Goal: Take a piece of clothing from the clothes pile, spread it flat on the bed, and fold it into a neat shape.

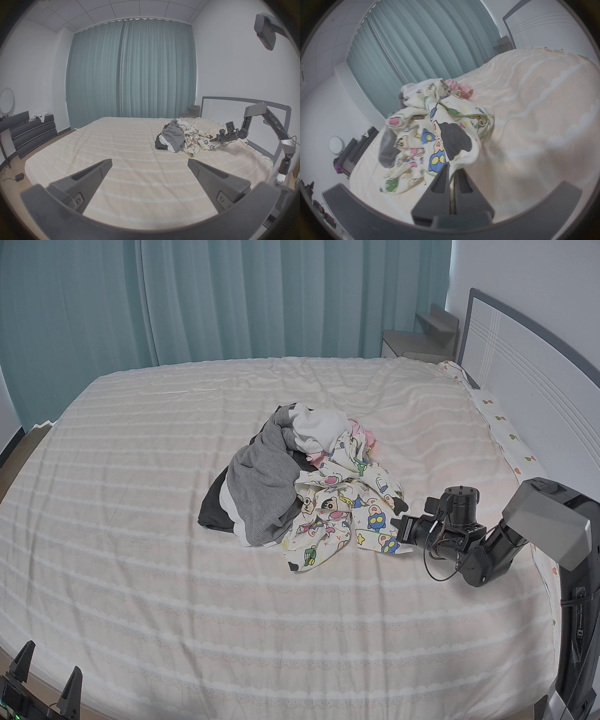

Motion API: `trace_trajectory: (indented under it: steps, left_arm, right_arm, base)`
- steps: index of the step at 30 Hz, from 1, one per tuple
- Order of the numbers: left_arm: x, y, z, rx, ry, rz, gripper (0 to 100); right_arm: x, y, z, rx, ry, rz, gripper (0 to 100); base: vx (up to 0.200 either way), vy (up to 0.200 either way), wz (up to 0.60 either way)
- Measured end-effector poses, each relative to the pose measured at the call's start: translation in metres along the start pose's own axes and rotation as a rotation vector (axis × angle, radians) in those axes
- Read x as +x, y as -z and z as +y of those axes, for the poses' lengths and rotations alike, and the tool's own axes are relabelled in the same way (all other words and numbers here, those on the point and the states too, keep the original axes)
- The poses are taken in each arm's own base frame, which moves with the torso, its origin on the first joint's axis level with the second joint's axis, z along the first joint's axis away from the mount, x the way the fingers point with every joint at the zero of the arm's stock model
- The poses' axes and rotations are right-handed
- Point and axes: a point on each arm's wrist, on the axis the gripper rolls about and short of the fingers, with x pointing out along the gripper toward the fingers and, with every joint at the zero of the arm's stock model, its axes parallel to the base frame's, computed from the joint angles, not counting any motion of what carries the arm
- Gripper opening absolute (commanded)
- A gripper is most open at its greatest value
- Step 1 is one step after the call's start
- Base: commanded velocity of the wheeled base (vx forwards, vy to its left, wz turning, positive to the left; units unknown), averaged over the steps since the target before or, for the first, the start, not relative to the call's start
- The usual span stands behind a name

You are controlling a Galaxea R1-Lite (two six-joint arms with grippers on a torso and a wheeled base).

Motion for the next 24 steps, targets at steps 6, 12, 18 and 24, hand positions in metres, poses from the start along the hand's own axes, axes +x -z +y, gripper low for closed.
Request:
trace_trajectory:
  steps: [6, 12, 18, 24]
  left_arm:
    - [0.000, 0.000, 0.000, 0.005, 0.000, 0.000, 100]
    - [0.000, 0.000, 0.000, 0.010, 0.000, 0.000, 100]
    - [0.000, 0.000, 0.000, 0.026, 0.003, -0.001, 100]
    - [0.000, 0.000, 0.000, 0.043, 0.010, -0.002, 100]
  right_arm:
    - [-0.046, 0.003, 0.020, 0.026, -0.081, -0.002, 0]
    - [-0.101, -0.003, 0.044, 0.036, -0.173, -0.005, 0]
    - [-0.154, -0.016, 0.077, 0.030, -0.292, -0.039, 0]
    - [-0.203, -0.032, 0.107, 0.008, -0.407, -0.090, 0]
  base:
    - [0.000, 0.000, 0.00]
    - [0.000, 0.000, 0.00]
    - [0.000, 0.000, 0.00]
    - [0.000, 0.000, 0.00]
